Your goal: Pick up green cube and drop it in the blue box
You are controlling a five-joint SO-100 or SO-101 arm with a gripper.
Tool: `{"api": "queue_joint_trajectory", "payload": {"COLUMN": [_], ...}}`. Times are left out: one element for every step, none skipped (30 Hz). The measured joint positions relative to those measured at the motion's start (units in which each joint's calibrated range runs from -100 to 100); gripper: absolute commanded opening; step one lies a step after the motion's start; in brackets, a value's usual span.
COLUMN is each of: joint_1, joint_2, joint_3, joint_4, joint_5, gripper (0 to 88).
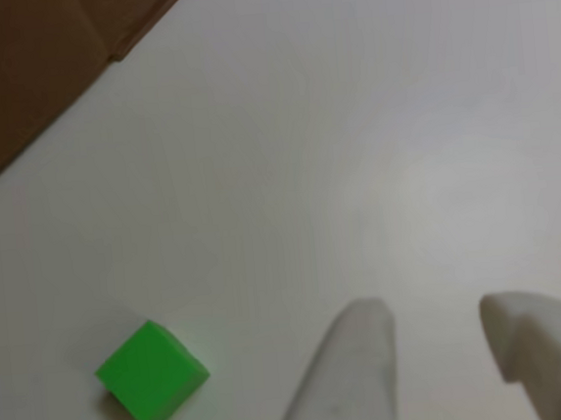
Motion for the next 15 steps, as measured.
{"api": "queue_joint_trajectory", "payload": {"joint_1": [-0.2,-0.6,-1.1,-1.7,-2.4,-3.1,-3.8,-4.4,-5.0,-5.8,-6.5,-7.2,-8.0,-8.8,-9.5], "joint_2": [0.0,0.0,0.0,0.0,0.0,0.0,0.0,0.0,0.0,0.0,0.0,0.0,0.0,0.0,0.0], "joint_3": [0.0,0.0,0.0,0.0,0.0,0.0,0.0,0.0,0.0,0.0,0.0,0.0,0.0,0.0,0.0], "joint_4": [0.4,0.7,0.8,1.0,1.0,1.0,1.1,1.1,1.1,1.1,1.1,1.1,1.1,1.1,1.1], "joint_5": [0.0,0.0,0.0,0.0,0.0,0.0,0.0,0.0,0.0,0.0,0.0,0.0,0.0,0.0,0.0], "gripper": [2.1,2.1,2.1,2.1,2.1,2.1,2.1,2.1,2.1,2.1,2.1,2.1,2.1,2.1,2.1]}}
